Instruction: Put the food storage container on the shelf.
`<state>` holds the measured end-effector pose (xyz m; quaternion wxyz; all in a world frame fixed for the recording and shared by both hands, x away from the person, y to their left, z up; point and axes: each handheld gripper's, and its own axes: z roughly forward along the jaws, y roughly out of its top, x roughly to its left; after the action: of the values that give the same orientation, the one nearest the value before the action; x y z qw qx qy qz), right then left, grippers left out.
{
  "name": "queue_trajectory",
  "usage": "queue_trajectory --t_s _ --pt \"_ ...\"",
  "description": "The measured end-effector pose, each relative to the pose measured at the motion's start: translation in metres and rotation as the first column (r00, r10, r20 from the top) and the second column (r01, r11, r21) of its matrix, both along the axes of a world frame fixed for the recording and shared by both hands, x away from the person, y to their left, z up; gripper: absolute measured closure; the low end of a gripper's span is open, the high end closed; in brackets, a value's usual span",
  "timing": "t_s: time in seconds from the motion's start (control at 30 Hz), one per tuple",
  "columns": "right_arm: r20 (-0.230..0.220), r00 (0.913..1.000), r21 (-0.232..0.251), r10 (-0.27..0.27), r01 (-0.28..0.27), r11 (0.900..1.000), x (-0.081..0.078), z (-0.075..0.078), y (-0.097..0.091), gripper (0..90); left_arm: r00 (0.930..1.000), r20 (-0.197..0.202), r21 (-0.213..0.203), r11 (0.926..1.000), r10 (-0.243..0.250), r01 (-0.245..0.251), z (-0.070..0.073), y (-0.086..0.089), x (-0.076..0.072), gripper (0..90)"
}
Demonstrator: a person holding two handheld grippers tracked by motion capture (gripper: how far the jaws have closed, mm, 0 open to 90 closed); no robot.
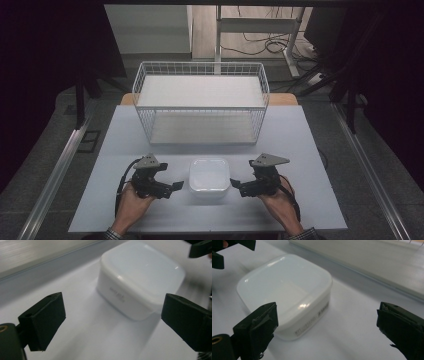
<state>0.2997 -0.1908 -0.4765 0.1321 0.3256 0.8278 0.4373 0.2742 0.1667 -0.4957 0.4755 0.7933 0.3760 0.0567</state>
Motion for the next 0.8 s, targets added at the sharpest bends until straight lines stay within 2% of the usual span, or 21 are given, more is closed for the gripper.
queue_trajectory --t_s 0.13,0.2,0.23,0.27,0.3,0.4,0.5,0.53,0.57,0.6,0.63,0.67,0.7,0.77,0.8 --pt "0.01 0.9998 0.006 0.019 -0.019 0.9998 0.001 0.007 0.01 3.8 0.9993 -0.009 -0.021 0.9992 -0.036 0.035 0.006 -0.01 0.006 4.4" --pt "-0.003 0.9996 0.02 0.027 -0.027 0.9995 0.002 0.01 0.016 4.0 0.9989 -0.015 -0.025 0.9987 -0.044 0.044 0.007 -0.016 0.009 4.9" --pt "-0.008 0.9996 0.004 0.027 -0.027 0.9996 0.002 0.011 0.019 3.4 0.9982 -0.017 -0.021 0.9982 -0.057 0.056 0.007 -0.019 0.011 5.3" --pt "-0.001 0.9995 -0.033 0.031 -0.031 0.999 0.002 0.011 0.023 2.3 0.998 -0.02 -0.009 0.9982 -0.06 0.059 0.007 -0.022 0.012 5.5" --pt "0.027 0.9989 -0.083 0.039 -0.037 0.9959 0.0 0.011 0.031 0.7 0.9977 -0.023 -0.001 0.998 -0.063 0.063 0.007 -0.024 0.014 6.3" --pt "0.009 0.9984 -0.091 0.056 -0.055 0.9944 0.001 0.011 0.038 0.0 0.9971 -0.044 0.008 0.998 -0.062 0.063 0.002 -0.027 0.019 7.1" --pt "-0.017 0.9971 -0.12 0.074 -0.076 0.9898 0.003 0.008 0.047 0.3 0.9962 -0.061 -0.003 0.9981 -0.062 0.061 -0.002 -0.029 0.024 7.7" --pt "-0.029 0.9971 -0.137 0.071 -0.074 0.9877 0.004 0.007 0.05 2.8 0.996 -0.064 -0.007 0.9981 -0.062 0.062 -0.003 -0.03 0.026 7.9" --pt "-0.062 0.9969 -0.147 0.048 -0.057 0.9875 0.008 0.003 0.05 8.0 0.9956 -0.068 -0.011 0.9979 -0.065 0.064 -0.005 -0.032 0.029 8.8" --pt "-0.062 0.9969 -0.147 0.048 -0.057 0.9875 0.008 0.003 0.05 8.0 0.9956 -0.068 -0.011 0.9979 -0.065 0.064 -0.005 -0.032 0.029 9.2" --pt "-0.082 0.9959 -0.136 0.036 -0.048 0.9895 0.011 0.001 0.048 10.2 0.9955 -0.07 -0.007 0.998 -0.064 0.063 -0.007 -0.033 0.03 9.2" --pt "-0.129 0.9913 -0.103 0.027 -0.041 0.9938 0.015 -0.004 0.044 12.0 0.9943 -0.08 -0.005 0.9975 -0.07 0.07 -0.01 -0.036 0.032 10.0" --pt "-0.129 0.9913 -0.103 0.027 -0.041 0.9938 0.015 -0.004 0.044 12.0 0.9943 -0.08 -0.005 0.9975 -0.07 0.07 -0.01 -0.036 0.032 10.5" --pt "-0.175 0.9842 -0.045 0.024 -0.032 0.9985 0.019 -0.008 0.04 15.7 0.9925 -0.089 0.009 0.9964 -0.083 0.084 -0.014 -0.038 0.032 12.0" --pt "-0.175 0.9842 -0.045 0.024 -0.032 0.9985 0.019 -0.008 0.04 15.7 0.9909 -0.098 -0.01 0.9958 -0.092 0.091 -0.016 -0.039 0.033 12.0"
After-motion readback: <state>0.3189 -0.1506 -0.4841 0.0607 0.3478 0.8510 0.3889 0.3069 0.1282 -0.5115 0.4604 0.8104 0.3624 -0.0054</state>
